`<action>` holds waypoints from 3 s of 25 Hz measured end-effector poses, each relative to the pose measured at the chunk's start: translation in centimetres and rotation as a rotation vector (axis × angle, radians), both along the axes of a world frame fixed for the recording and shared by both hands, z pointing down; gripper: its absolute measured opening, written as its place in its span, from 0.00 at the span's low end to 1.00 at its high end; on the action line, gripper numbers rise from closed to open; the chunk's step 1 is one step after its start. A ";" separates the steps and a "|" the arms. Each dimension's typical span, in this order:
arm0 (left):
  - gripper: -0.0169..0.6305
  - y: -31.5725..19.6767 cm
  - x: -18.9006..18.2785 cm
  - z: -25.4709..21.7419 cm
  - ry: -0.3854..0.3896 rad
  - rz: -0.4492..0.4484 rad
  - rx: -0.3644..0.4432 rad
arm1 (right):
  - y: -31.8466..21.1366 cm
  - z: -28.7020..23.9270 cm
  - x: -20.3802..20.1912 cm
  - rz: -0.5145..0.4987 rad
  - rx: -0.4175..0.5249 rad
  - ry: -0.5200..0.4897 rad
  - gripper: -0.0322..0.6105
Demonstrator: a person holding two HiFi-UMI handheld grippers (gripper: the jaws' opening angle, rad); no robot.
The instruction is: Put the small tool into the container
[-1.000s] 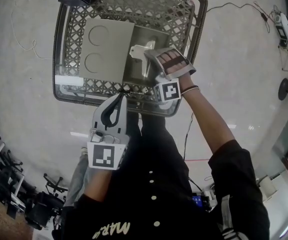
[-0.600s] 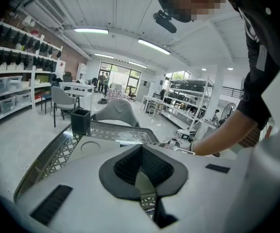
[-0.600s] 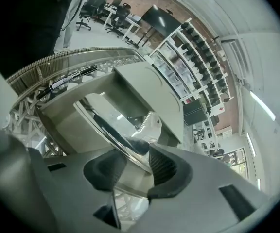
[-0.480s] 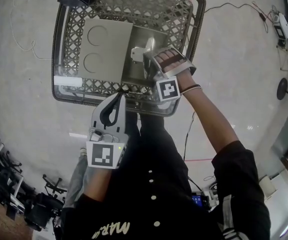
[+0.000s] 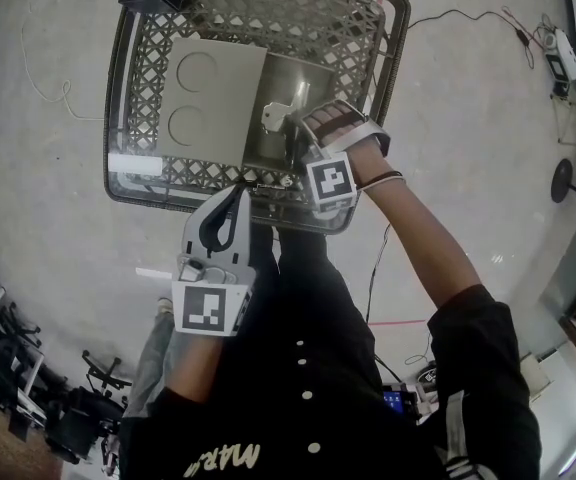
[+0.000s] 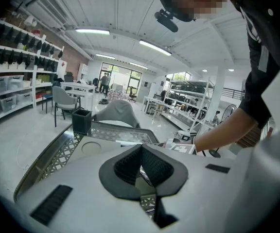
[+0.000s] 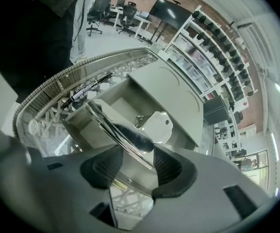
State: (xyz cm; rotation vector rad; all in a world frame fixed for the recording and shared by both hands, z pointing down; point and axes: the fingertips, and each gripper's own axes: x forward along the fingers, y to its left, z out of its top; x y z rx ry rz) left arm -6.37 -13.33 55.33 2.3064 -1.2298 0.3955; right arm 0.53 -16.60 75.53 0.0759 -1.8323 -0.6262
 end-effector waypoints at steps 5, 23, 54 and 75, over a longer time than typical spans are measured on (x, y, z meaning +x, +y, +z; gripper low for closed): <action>0.06 0.0 0.0 -0.1 -0.001 -0.001 0.009 | 0.9 1.0 0.1 -0.009 -0.093 0.040 0.38; 0.06 0.0 0.1 -1.5 -0.010 0.014 0.036 | -0.4 -1.7 0.3 0.150 -0.056 -0.081 0.07; 0.06 -4.1 -2.7 -13.6 -0.032 0.068 0.362 | -2.6 -32.6 7.2 0.994 0.074 -1.053 0.07; 0.06 -2.7 -6.2 -18.4 -0.028 0.001 0.471 | 5.4 -42.4 18.3 1.176 0.418 -1.486 0.07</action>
